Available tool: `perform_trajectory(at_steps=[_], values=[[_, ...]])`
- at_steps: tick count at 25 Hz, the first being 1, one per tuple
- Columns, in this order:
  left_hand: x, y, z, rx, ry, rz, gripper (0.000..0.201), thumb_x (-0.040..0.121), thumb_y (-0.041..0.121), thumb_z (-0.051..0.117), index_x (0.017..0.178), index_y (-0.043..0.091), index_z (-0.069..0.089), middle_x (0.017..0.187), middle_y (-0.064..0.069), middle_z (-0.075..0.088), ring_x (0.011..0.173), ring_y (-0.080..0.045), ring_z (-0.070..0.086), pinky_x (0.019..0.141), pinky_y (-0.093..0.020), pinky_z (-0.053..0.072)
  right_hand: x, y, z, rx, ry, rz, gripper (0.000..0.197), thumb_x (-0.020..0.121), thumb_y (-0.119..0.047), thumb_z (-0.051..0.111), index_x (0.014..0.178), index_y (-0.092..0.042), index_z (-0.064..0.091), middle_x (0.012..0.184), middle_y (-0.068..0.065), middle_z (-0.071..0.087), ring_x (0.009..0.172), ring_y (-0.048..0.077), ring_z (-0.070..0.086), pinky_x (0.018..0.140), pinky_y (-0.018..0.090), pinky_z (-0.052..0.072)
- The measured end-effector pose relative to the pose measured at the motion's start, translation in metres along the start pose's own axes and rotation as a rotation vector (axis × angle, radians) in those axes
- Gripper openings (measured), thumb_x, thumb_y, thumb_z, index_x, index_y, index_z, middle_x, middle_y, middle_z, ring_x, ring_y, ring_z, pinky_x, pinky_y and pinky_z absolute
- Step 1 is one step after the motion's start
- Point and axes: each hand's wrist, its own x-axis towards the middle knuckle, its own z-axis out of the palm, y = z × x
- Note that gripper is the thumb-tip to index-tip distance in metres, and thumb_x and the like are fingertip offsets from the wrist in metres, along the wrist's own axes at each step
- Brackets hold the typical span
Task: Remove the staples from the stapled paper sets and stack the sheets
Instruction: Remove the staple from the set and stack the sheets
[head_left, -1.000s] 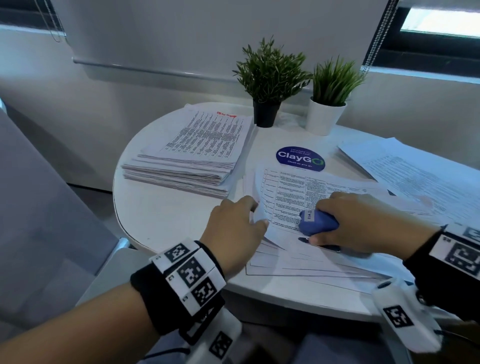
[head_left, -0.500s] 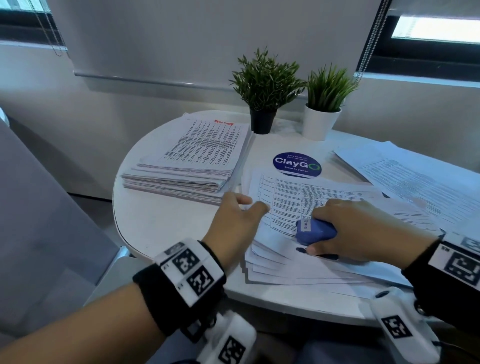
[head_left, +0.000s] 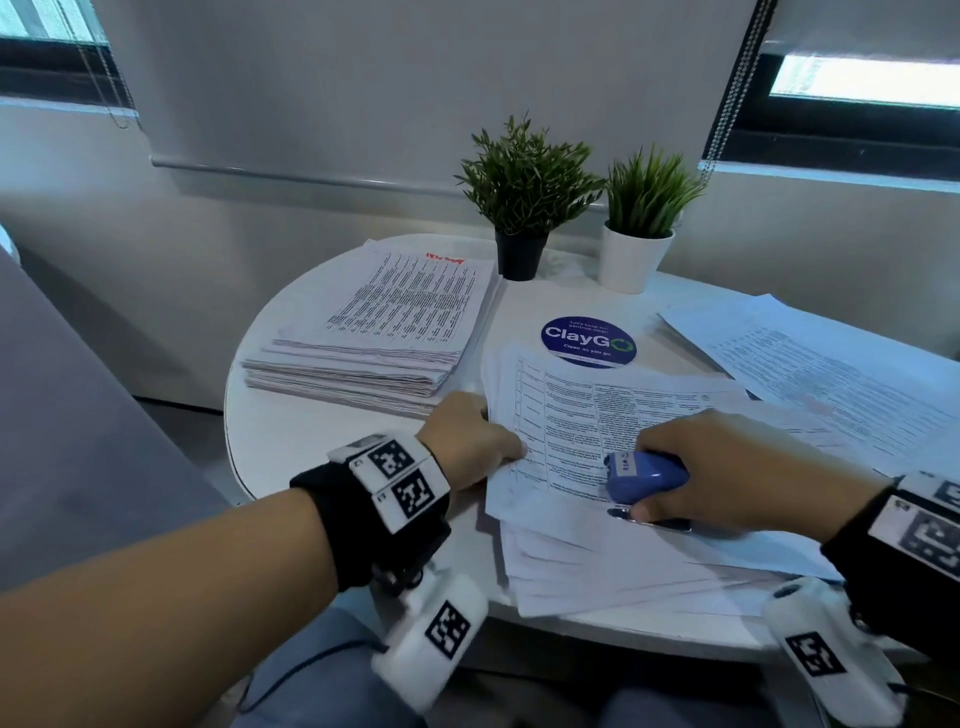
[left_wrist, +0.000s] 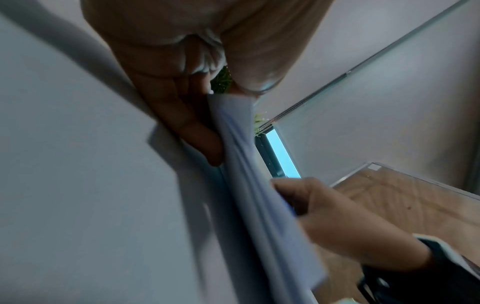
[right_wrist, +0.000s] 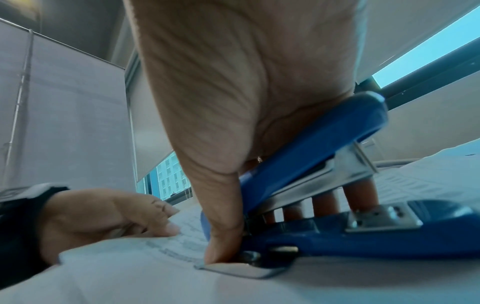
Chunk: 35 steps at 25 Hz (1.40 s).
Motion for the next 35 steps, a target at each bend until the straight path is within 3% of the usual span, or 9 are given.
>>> perform_trajectory(at_steps=[5,10,15,19,22,25,29,33,35], values=[[-0.025,-0.009,0.006,-0.003,-0.169,0.003,0.009,0.087,-0.004,0.066,0.095,-0.006,0.063,0.075,-0.011,0.068,0.051,-0.012,0.065,0.046,-0.023,0.051,0.007,0.001,-0.006,0.023,-0.039,0.021,0.045,0.072,-0.058,0.073,0.069,-0.023,0.045,0.066,-0.01,0.053,0.059,0.001,0.045,0.053,0.024,0.032],[-0.039,-0.011,0.006,-0.214,-0.353,-0.115,0.024,0.086,-0.015,0.055,0.108,-0.008,0.064,0.089,-0.016,0.075,0.072,-0.03,0.072,0.058,-0.039,0.061,0.016,-0.005,-0.005,0.066,-0.057,-0.029,0.043,0.071,-0.054,0.077,0.068,-0.024,0.047,0.066,-0.012,0.052,0.061,0.001,0.046,0.053,0.026,0.032],[-0.016,-0.006,0.01,-0.388,-0.108,-0.078,0.026,0.083,-0.016,0.058,0.109,-0.014,0.06,0.107,-0.032,0.067,0.091,-0.044,0.069,0.079,-0.057,0.057,0.017,-0.007,-0.001,0.067,-0.044,-0.068,0.044,0.066,-0.057,0.079,0.07,-0.024,0.049,0.067,-0.012,0.056,0.066,0.003,0.051,0.056,0.026,0.035],[-0.007,-0.011,0.014,-0.386,-0.008,-0.016,0.017,0.077,-0.008,0.07,0.094,-0.004,0.067,0.097,-0.025,0.072,0.092,-0.041,0.07,0.089,-0.056,0.053,0.011,-0.006,0.001,0.066,-0.01,-0.061,0.044,0.066,-0.06,0.077,0.072,-0.026,0.05,0.069,-0.013,0.056,0.066,0.001,0.05,0.057,0.025,0.036],[-0.008,-0.011,0.013,-0.342,-0.022,-0.009,0.032,0.08,0.027,0.069,0.102,0.004,0.07,0.097,-0.021,0.073,0.093,-0.045,0.068,0.086,-0.063,0.052,0.01,-0.007,0.0,0.061,-0.002,-0.055,0.044,0.066,-0.061,0.076,0.073,-0.026,0.051,0.069,-0.012,0.056,0.066,0.001,0.05,0.057,0.025,0.036],[-0.015,-0.01,0.006,-0.32,-0.122,-0.002,0.02,0.095,0.008,0.057,0.112,0.004,0.066,0.104,-0.018,0.073,0.097,-0.039,0.069,0.085,-0.057,0.055,0.01,-0.009,0.0,0.046,-0.002,-0.039,0.045,0.066,-0.062,0.075,0.07,-0.026,0.048,0.067,-0.012,0.055,0.064,0.001,0.048,0.055,0.025,0.033],[-0.019,-0.017,-0.005,-0.317,-0.274,0.015,0.034,0.09,-0.017,0.05,0.114,0.004,0.063,0.11,-0.014,0.072,0.099,-0.03,0.07,0.082,-0.044,0.059,0.008,-0.009,0.001,0.083,0.026,0.027,0.046,0.068,-0.063,0.074,0.07,-0.024,0.049,0.068,-0.009,0.057,0.064,0.005,0.05,0.053,0.025,0.034],[-0.014,-0.017,0.002,-0.319,-0.187,0.003,0.022,0.096,-0.004,0.047,0.113,-0.006,0.061,0.101,-0.023,0.072,0.086,-0.04,0.071,0.065,-0.049,0.06,0.008,-0.01,-0.001,0.078,0.051,0.042,0.045,0.072,-0.062,0.071,0.068,-0.024,0.046,0.07,-0.011,0.054,0.064,0.004,0.048,0.054,0.025,0.035],[-0.015,-0.014,0.004,-0.253,-0.201,-0.002,0.026,0.1,0.011,0.046,0.109,-0.01,0.059,0.095,-0.029,0.07,0.067,-0.039,0.067,0.047,-0.039,0.056,0.013,-0.011,-0.001,0.08,0.069,0.038,0.044,0.073,-0.059,0.071,0.068,-0.024,0.046,0.071,-0.011,0.054,0.065,0.006,0.049,0.055,0.027,0.037]])
